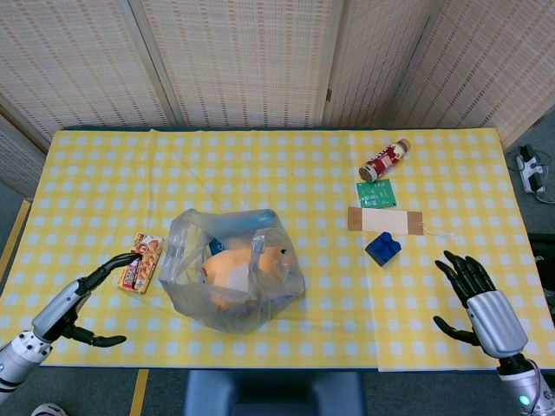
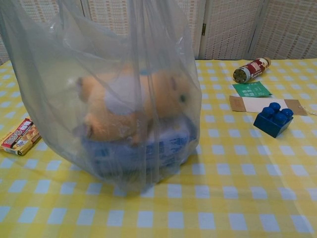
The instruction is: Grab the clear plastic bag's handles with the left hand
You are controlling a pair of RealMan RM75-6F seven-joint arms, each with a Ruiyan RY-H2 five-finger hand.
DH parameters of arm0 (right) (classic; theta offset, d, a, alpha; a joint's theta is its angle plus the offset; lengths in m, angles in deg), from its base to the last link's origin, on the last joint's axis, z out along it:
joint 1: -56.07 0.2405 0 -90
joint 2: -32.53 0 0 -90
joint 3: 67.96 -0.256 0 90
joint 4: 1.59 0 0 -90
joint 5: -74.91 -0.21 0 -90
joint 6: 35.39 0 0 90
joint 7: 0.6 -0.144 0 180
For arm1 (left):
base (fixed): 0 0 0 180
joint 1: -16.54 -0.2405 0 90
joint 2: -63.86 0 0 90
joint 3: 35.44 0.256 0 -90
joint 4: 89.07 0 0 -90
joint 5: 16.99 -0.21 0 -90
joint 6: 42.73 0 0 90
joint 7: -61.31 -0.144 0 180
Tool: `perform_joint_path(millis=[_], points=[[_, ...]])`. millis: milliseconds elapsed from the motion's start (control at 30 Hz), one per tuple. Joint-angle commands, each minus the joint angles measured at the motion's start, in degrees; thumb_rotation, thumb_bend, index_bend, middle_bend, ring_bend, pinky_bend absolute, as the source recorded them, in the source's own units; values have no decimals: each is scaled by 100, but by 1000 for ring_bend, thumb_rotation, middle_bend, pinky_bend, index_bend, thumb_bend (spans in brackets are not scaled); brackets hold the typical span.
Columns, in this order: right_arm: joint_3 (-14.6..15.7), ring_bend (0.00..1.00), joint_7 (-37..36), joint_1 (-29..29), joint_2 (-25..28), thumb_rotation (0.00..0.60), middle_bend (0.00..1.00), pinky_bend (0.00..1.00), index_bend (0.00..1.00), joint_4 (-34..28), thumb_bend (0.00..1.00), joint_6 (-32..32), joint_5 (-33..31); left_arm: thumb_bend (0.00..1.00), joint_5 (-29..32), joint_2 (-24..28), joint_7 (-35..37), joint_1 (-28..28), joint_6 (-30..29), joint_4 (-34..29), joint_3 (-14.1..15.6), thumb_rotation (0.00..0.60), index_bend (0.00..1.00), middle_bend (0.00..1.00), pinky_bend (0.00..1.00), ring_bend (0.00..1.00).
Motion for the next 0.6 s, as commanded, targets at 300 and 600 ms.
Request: perform_joint_path(millis=[300,600], points=[[19,0,19,23,48,600,0,0,0,-47,266,117,-71,126,206,-310,-307,235,48,179,-139,600,150,85,0,0],[25,0,50,18,79,600,0,0,0,-88,266,167,-125,121,327,-962,-1097,325,-59,587,-352,600,179,85,0,0]])
